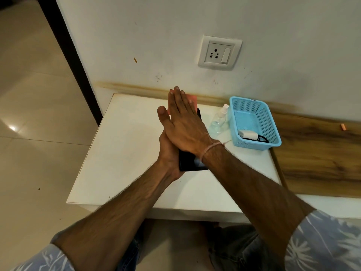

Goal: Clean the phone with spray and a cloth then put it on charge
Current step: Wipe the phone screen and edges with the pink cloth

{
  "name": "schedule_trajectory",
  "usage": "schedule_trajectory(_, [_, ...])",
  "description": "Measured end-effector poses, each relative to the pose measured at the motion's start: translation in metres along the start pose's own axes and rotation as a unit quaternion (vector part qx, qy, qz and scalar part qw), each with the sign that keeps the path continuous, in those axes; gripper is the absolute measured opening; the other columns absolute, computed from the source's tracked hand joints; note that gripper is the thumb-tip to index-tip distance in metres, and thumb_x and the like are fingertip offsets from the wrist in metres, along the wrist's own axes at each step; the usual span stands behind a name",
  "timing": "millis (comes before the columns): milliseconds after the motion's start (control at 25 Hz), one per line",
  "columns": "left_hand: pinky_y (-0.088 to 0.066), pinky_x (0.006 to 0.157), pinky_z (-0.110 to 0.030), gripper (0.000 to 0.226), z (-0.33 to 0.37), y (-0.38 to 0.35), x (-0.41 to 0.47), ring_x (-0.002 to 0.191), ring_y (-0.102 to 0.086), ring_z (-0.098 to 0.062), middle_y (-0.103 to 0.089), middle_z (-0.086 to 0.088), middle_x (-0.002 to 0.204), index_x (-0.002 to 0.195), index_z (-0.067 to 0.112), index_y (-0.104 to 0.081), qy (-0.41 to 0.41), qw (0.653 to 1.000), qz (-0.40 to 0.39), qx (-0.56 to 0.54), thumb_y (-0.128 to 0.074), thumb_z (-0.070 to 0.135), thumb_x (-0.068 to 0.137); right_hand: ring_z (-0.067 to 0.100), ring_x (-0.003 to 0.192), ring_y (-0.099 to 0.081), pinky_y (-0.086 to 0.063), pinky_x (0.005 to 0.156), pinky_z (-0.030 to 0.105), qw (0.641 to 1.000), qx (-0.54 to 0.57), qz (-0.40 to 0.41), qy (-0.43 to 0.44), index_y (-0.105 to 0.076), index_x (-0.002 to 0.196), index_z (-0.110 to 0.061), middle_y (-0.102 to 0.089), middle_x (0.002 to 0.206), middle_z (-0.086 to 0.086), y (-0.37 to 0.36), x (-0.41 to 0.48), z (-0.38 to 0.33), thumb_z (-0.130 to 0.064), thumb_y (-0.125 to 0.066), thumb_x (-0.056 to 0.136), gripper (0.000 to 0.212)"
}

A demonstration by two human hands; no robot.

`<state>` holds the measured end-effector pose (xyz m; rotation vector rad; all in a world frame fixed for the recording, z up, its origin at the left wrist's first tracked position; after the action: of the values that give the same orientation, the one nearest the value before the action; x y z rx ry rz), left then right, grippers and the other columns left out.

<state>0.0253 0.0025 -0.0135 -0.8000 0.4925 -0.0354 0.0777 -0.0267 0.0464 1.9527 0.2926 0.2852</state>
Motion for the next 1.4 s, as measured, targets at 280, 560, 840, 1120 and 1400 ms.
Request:
schedule_trajectory(280, [-0.026, 0.121, -0.042, 0.114, 0.016, -0.014, -0.002, 0.146, -0.034, -0.026, -0.037, -0.012, 0.158, 0.147, 0.0, -0.036, -0.129, 0.99, 0.002, -0.064, -0.065, 0.077, 0.069, 0.012, 0.147, 0.013, -0.001, 0.121, 0.04, 0.999, -0.013, -0.004, 0.04, 0.0, 0.153, -0.014, 0.007, 0.161, 0.001, -0.019, -0.061, -0.009, -0.056, -0.001, 0.094, 0.073])
schedule_trajectory(560, [-0.046, 0.087, -0.044, 0.085, 0.013, 0.0, 0.007, 0.095, -0.058, -0.033, -0.06, -0.015, 0.109, 0.131, 0.003, -0.05, 0.086, 0.986, -0.101, -0.097, -0.031, 0.075, 0.091, 0.007, 0.145, 0.018, 0.004, 0.121, 0.035, 0.995, -0.044, -0.049, 0.08, 0.008, 0.152, -0.022, 0.013, 0.16, -0.006, -0.022, -0.121, -0.01, -0.066, 0.009, 0.088, 0.077])
schedule_trajectory(840, [-0.056, 0.09, -0.042, 0.084, 0.008, 0.007, 0.015, 0.092, -0.069, -0.035, -0.07, -0.021, 0.111, 0.133, 0.002, -0.062, 0.041, 0.992, -0.041, -0.109, -0.033, 0.071, 0.095, 0.003, 0.144, 0.017, 0.002, 0.119, 0.028, 0.994, -0.078, -0.028, 0.066, 0.007, 0.151, -0.022, 0.011, 0.159, -0.008, -0.001, -0.13, 0.018, -0.062, 0.001, 0.093, 0.071])
schedule_trajectory(1120, [-0.058, 0.091, -0.047, 0.069, 0.006, 0.014, 0.017, 0.112, -0.069, -0.033, -0.07, -0.014, 0.126, 0.124, 0.016, -0.072, 0.04, 0.995, -0.034, -0.09, -0.037, 0.068, 0.096, 0.012, 0.146, 0.017, 0.001, 0.121, 0.039, 0.997, -0.063, -0.034, 0.008, 0.004, 0.153, -0.014, 0.014, 0.161, 0.001, 0.002, -0.054, 0.029, -0.06, 0.003, 0.092, 0.077])
schedule_trajectory(1400, [-0.041, 0.113, -0.04, 0.052, 0.007, -0.005, 0.006, 0.128, -0.059, -0.025, -0.056, -0.011, 0.146, 0.142, 0.014, -0.053, -0.007, 0.987, -0.033, -0.16, -0.042, 0.044, 0.101, 0.016, 0.148, 0.011, 0.003, 0.121, 0.039, 0.999, -0.036, -0.027, -0.024, 0.0, 0.153, -0.009, 0.008, 0.161, 0.005, 0.002, -0.005, 0.013, -0.059, -0.003, 0.095, 0.077])
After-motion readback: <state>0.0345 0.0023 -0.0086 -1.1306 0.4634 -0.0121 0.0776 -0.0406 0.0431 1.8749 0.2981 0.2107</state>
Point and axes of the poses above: each hand's wrist, its own x-axis towards the middle knuckle, its own y-axis out of the back of the hand, z = x × y, the point moved 5 cm from there along x, towards the middle knuckle
